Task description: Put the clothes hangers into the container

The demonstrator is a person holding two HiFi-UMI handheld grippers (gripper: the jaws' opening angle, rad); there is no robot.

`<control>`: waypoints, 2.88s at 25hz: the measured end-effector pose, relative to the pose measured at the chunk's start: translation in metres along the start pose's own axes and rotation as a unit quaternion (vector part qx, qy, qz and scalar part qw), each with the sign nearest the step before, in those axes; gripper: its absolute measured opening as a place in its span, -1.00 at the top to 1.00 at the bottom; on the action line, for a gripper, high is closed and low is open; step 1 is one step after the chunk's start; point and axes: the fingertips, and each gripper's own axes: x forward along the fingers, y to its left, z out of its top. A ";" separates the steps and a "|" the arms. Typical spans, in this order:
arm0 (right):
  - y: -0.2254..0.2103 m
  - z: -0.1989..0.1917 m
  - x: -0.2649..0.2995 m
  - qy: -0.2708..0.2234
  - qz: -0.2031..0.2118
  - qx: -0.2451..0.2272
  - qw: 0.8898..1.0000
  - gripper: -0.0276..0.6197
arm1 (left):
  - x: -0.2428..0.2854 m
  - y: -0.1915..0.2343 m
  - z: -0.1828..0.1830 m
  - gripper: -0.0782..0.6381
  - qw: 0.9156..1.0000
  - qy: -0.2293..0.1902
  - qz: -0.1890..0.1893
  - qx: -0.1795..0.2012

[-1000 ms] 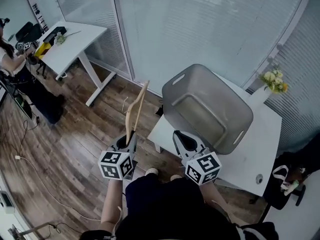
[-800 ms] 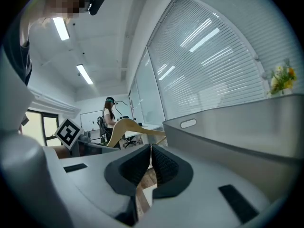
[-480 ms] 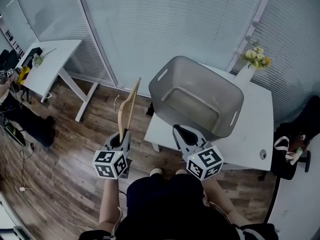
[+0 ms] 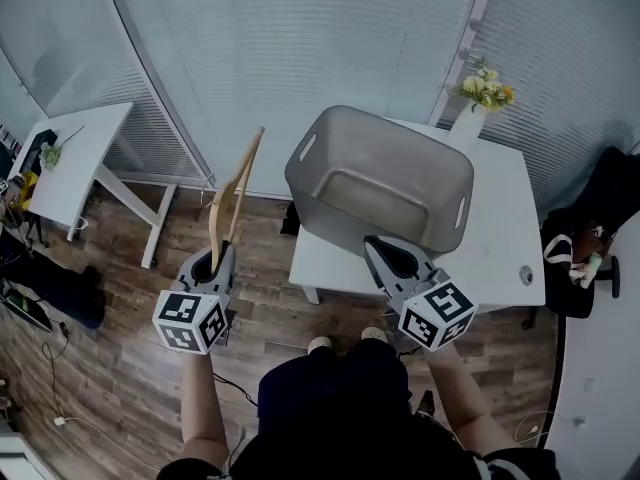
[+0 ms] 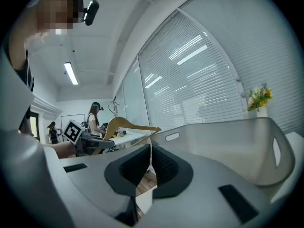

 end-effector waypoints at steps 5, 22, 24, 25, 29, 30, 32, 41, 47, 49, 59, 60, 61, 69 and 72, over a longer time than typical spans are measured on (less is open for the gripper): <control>-0.015 0.022 -0.013 -0.014 -0.027 -0.001 1.000 0.81 | 0.002 -0.006 0.031 0.72 0.998 -0.013 -0.056 0.029; -0.050 0.043 -0.045 -0.042 -0.103 0.003 0.994 0.82 | 0.033 -0.073 0.098 0.72 0.960 0.025 -0.251 0.121; -0.056 0.043 -0.051 -0.041 -0.111 0.005 0.993 0.81 | 0.042 -0.079 0.100 0.72 0.953 0.046 -0.264 0.139; -0.060 0.043 -0.054 -0.040 -0.116 0.006 0.992 0.81 | 0.046 -0.082 0.100 0.72 0.950 0.056 -0.269 0.146; -0.079 0.046 -0.067 -0.040 -0.135 0.007 0.990 0.82 | 0.064 -0.094 0.107 0.72 0.938 0.092 -0.284 0.177; -0.085 0.046 -0.069 -0.041 -0.140 0.005 0.989 0.81 | 0.068 -0.097 0.108 0.72 0.935 0.098 -0.287 0.185; -0.096 0.047 -0.073 -0.041 -0.148 0.004 0.988 0.81 | 0.079 -0.105 0.110 0.72 0.929 0.108 -0.294 0.197; -0.115 0.054 -0.072 -0.041 -0.120 0.036 0.991 0.81 | 0.115 -0.139 0.104 0.72 0.897 0.152 -0.335 0.243; -0.118 0.052 -0.078 -0.034 -0.121 0.033 0.992 0.82 | 0.134 -0.161 0.099 0.72 0.868 0.179 -0.368 0.282; -0.121 0.052 -0.081 -0.038 -0.126 0.039 0.991 0.81 | 0.138 -0.167 0.096 0.72 0.856 0.189 -0.379 0.296; -0.135 0.057 -0.088 -0.049 -0.127 0.055 0.989 0.81 | 0.161 -0.188 0.082 0.72 0.797 0.255 -0.408 0.364; -0.136 0.057 -0.089 -0.048 -0.126 0.056 0.989 0.81 | 0.163 -0.190 0.081 0.72 0.793 0.259 -0.409 0.368; -0.138 0.057 -0.090 -0.048 -0.127 0.056 0.989 0.81 | 0.165 -0.193 0.080 0.72 0.790 0.263 -0.411 0.371; -0.155 0.057 -0.096 -0.047 -0.130 0.055 0.989 0.81 | 0.185 -0.204 0.068 0.72 0.769 0.295 -0.418 0.382; -0.159 0.057 -0.098 -0.048 -0.130 0.055 0.989 0.81 | 0.192 -0.207 0.064 0.72 0.764 0.304 -0.418 0.387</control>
